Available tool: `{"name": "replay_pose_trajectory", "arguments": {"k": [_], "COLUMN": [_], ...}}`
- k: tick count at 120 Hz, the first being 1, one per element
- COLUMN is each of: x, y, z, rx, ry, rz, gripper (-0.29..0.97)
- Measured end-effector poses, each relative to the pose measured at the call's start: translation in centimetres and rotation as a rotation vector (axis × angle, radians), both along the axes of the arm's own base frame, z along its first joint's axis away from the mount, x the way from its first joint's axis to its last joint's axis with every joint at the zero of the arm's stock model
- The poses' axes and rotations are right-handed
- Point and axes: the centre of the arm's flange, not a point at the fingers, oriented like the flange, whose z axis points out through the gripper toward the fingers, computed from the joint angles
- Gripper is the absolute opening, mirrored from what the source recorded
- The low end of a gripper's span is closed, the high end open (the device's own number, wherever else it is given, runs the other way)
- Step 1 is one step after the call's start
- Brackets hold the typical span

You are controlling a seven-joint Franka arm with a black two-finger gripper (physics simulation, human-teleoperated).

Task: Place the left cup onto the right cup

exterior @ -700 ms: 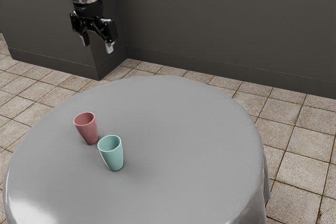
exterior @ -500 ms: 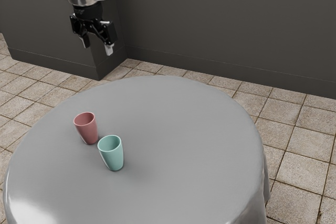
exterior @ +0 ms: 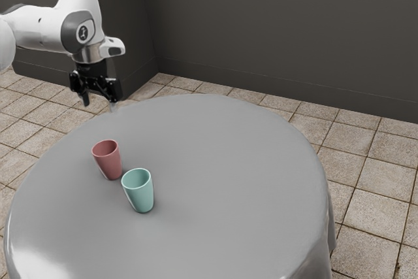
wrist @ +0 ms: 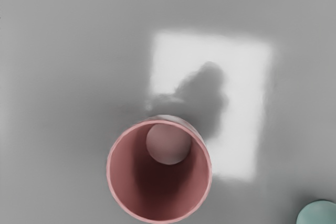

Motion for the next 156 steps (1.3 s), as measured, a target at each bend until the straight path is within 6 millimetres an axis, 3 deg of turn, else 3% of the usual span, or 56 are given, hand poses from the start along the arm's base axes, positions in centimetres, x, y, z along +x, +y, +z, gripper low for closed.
{"name": "replay_pose_trajectory", "arguments": {"k": [30,46,77,156], "x": [0.0,-0.3,-2.1,-3.9], "y": [1.5,0.9,-1.5,-1.8], "z": [-5.6,-7.3,-8.9,-10.9], "rx": [-0.043,-0.052,-0.079,-0.083], "ry": [-0.013,-0.047,-0.085,-0.068], "rz": [0.05,0.047,0.057,0.104], "gripper": [0.66,0.66,0.66,0.66]}}
